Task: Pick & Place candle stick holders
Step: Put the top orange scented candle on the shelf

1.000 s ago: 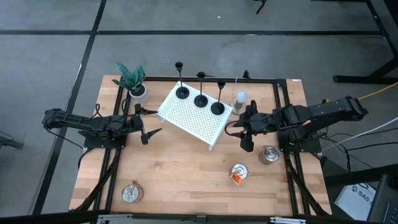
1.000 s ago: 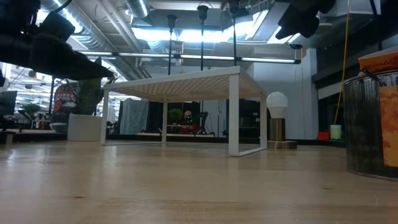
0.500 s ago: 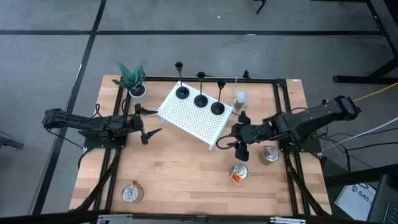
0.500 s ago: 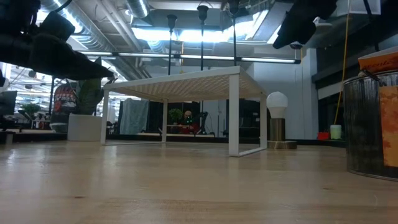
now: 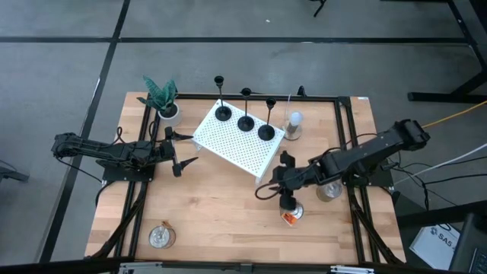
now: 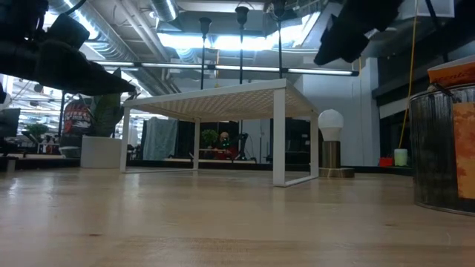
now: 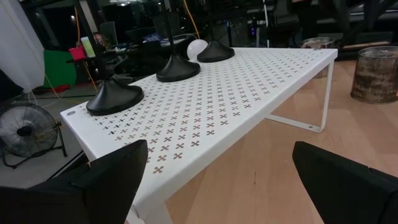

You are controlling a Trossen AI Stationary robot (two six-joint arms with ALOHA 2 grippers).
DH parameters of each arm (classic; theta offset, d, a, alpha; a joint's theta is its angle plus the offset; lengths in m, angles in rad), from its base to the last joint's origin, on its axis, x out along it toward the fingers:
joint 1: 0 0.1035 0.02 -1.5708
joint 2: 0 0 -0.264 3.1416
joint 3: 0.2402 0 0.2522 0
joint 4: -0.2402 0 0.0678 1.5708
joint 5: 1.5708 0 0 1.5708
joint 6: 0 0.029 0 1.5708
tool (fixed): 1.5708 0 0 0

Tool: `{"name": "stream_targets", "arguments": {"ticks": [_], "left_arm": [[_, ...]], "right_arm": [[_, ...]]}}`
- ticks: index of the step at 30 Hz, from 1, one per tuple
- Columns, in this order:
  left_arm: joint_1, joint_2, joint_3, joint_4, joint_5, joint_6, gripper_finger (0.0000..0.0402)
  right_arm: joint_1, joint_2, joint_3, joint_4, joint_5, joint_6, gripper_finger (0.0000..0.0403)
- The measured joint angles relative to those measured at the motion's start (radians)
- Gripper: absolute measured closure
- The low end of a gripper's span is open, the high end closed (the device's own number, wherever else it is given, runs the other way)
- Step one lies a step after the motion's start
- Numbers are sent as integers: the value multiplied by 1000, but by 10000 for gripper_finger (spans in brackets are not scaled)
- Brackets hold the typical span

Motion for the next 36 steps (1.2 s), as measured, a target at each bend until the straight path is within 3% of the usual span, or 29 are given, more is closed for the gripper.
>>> {"name": "stream_targets", "arguments": {"ticks": [13,21,36], "left_arm": [[0,0,0,0,0,0,1],[0,0,0,0,0,0,1],[0,0,0,0,0,0,1]], "right_arm": [[67,109,0,103,2,0,394],[83,157,0,135,0,4,398],[86,217,0,161,-96,-1,399]]}}
